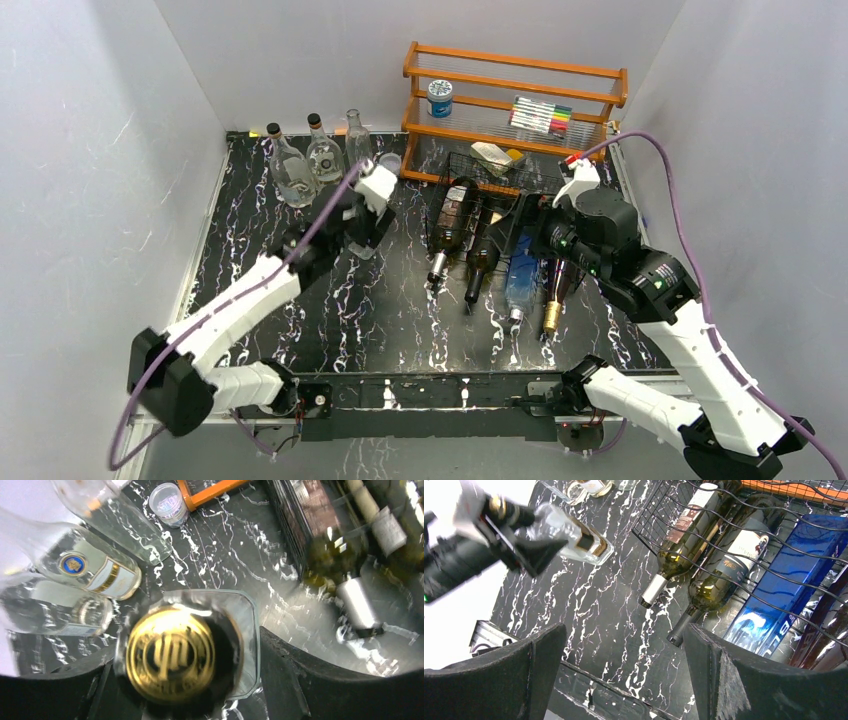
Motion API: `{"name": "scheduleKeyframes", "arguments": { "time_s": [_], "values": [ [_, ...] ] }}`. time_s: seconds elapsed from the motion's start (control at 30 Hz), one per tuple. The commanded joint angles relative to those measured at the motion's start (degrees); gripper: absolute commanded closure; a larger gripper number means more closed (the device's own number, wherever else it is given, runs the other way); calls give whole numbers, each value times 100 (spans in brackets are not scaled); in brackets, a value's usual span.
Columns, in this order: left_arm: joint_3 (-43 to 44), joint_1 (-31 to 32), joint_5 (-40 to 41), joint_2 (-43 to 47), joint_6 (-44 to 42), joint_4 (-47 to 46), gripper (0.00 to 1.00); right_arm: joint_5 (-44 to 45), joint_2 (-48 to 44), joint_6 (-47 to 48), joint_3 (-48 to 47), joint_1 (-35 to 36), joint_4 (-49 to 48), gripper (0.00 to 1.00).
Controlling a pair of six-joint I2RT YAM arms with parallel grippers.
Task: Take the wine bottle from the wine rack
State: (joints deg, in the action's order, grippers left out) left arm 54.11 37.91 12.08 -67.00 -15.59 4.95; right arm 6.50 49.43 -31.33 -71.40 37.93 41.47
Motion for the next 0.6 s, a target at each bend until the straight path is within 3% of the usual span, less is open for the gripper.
{"name": "scheduleKeyframes", "arguments": {
  "time_s": [0.0, 0.2, 0.53, 0.57],
  "values": [
    [1501, -1145, -11, -1041, 1064, -1051, 100, 0, 38, -6, 150, -13, -202, 2],
    [2369, -2042, -130, -2386, 1689, -1561, 100, -368, 124, -90, 518, -8, -289, 2],
    [2056, -2112, -124, -2578, 1782, -1801, 100, -785, 339, -207, 917, -10, -584, 2],
    [2016, -2112, -124, -2574, 1745, -1790, 96, -815, 369, -207, 943, -12, -583, 2]
  ]
}}
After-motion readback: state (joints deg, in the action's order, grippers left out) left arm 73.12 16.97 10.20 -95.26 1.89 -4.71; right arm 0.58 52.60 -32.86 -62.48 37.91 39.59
